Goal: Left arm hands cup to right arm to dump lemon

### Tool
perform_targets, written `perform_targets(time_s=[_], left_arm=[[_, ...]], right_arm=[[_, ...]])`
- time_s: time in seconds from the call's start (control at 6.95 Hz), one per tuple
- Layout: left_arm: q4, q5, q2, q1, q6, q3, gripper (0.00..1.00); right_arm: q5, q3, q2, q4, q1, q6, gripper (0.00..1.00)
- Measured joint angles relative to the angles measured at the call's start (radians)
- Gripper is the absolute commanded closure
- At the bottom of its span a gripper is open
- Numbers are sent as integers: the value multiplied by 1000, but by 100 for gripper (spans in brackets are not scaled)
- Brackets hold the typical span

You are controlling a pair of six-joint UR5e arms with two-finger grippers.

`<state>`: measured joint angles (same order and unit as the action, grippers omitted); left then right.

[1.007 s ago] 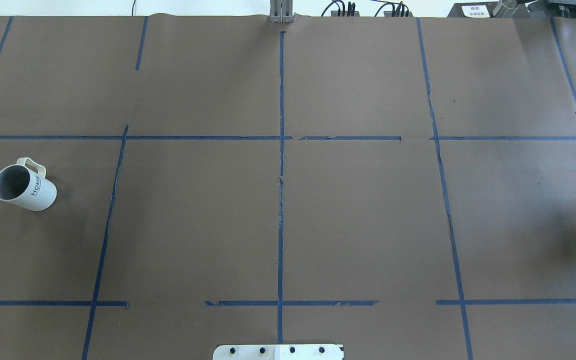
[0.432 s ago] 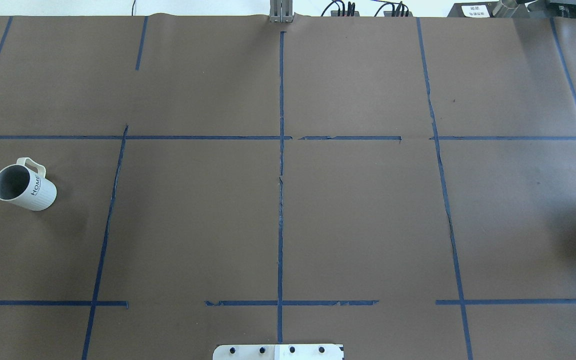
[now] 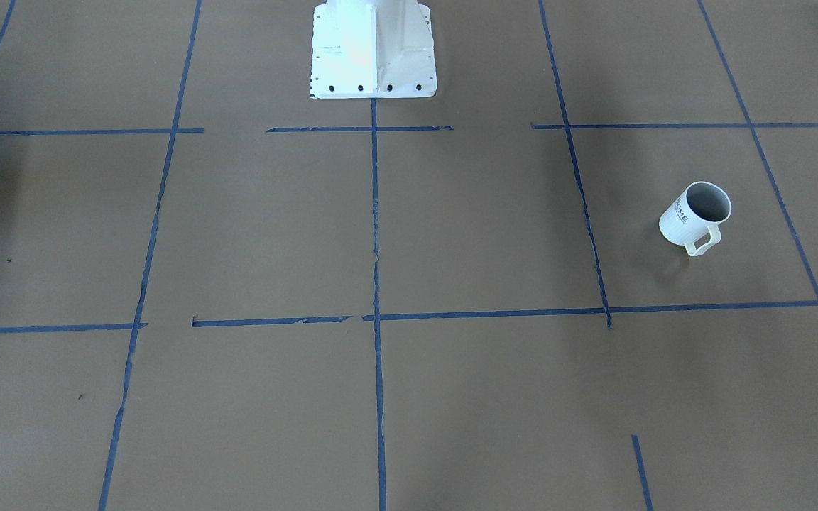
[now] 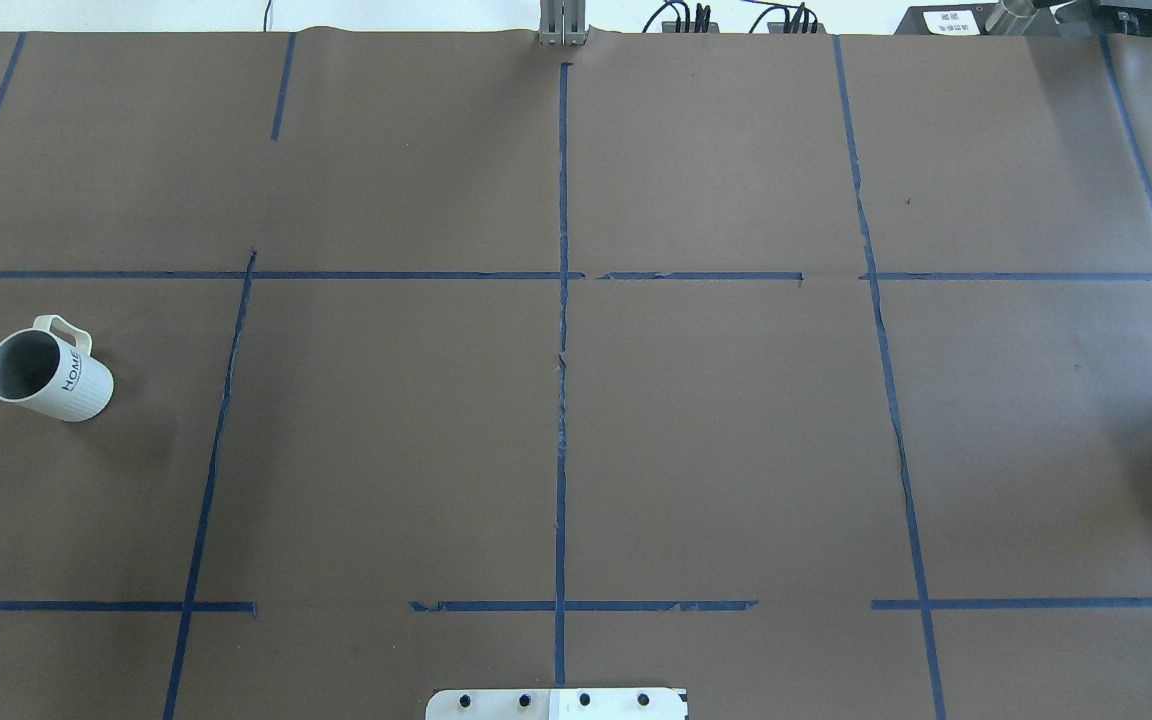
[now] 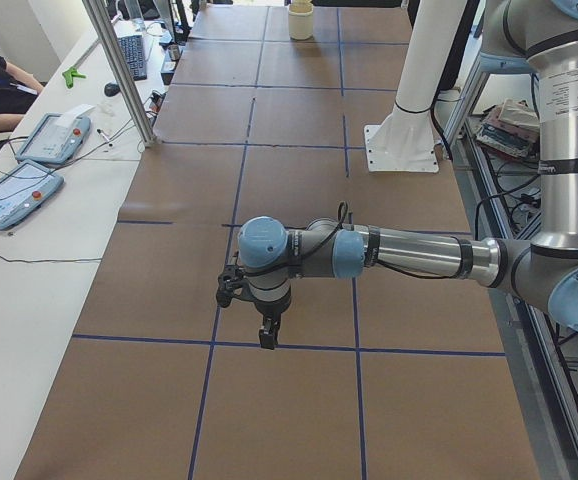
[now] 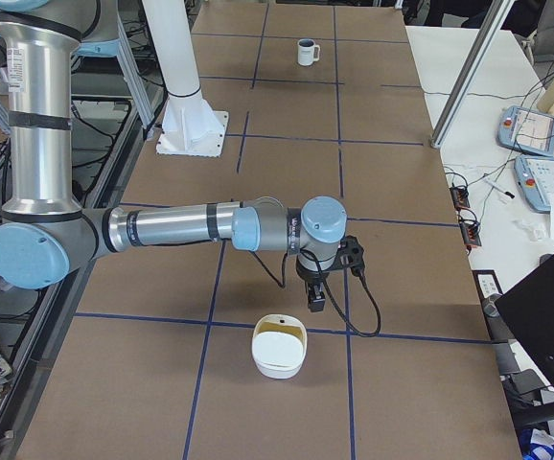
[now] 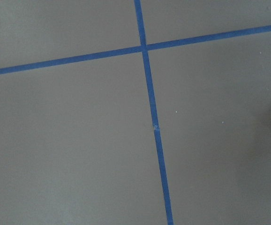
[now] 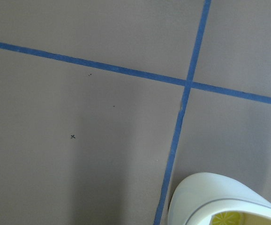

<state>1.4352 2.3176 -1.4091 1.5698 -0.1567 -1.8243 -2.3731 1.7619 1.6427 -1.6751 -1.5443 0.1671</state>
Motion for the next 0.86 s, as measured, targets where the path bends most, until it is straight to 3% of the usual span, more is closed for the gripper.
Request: perform_targets(time_s=[0.86], left_arm=[[-2,41,59,34,0,-35,0]], right_arm=[[26,16,27,7,-10,-34,0]])
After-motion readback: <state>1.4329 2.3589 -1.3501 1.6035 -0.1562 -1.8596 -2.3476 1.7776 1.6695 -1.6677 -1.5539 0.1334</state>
